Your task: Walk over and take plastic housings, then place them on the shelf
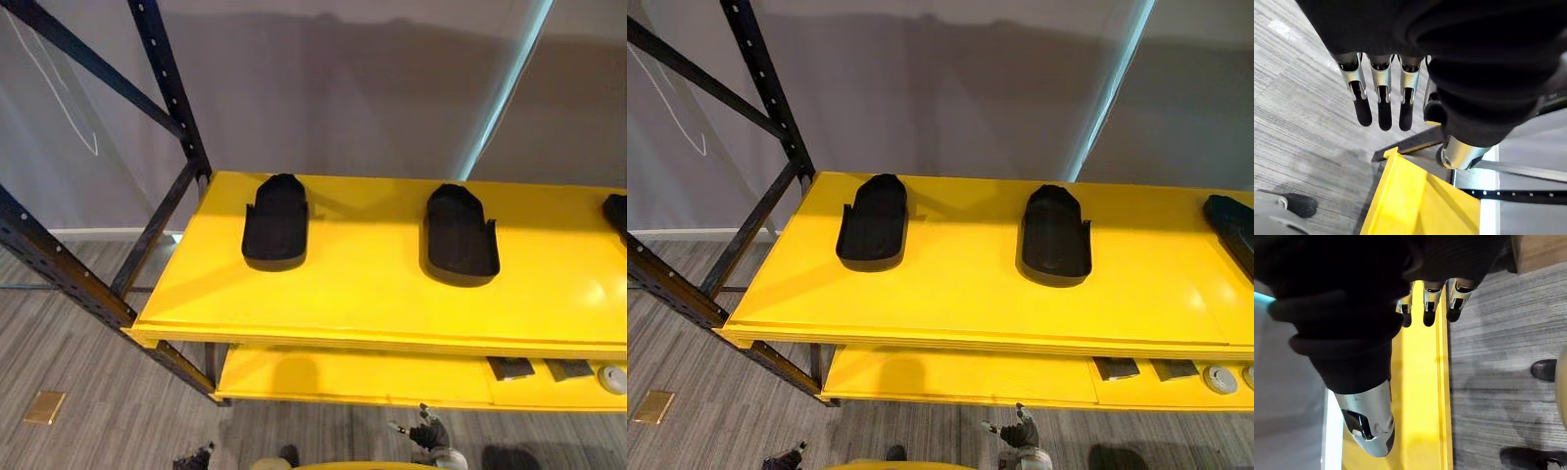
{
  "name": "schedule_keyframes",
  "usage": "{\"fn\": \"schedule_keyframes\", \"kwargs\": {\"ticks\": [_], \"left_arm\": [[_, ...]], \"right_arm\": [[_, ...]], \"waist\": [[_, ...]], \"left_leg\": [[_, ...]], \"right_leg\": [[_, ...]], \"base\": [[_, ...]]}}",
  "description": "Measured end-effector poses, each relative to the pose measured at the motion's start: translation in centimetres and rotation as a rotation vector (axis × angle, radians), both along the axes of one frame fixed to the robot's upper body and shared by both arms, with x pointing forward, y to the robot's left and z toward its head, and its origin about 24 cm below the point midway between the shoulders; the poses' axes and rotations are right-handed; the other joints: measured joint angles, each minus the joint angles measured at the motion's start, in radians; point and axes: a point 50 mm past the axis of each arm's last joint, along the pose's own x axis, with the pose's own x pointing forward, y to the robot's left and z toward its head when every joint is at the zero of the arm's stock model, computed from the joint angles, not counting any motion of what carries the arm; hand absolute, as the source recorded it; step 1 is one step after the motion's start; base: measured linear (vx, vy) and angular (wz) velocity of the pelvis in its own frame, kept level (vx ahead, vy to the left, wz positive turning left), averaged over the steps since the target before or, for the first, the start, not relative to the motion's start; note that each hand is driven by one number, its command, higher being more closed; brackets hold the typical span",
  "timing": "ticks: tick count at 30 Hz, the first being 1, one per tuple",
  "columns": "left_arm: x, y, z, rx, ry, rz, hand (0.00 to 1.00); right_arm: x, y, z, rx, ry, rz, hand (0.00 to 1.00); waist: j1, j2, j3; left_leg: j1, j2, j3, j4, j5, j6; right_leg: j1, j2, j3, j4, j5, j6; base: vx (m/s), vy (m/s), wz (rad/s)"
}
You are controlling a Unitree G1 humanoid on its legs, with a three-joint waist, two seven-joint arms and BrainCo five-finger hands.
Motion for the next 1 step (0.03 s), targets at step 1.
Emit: {"fn": "schedule_keyframes", "kwargs": {"ticks": [1], "left_arm": [[0.17, -0.08, -0.01, -0.001, -0.002, -0.008, 0.0]], "right_arm": [[-0.03, -0.11, 0.0, -0.002, 0.0, -0.007, 0.0]], "waist": [[0.0, 0.002, 0.001]], "left_leg": [[0.004, 0.0, 0.003, -0.003, 0.0, 0.0]], "right_leg": [[0.001, 0.0, 0.003, 0.0, 0.0, 0.0]], "base": [[0.02, 0.0, -0.09]]}}
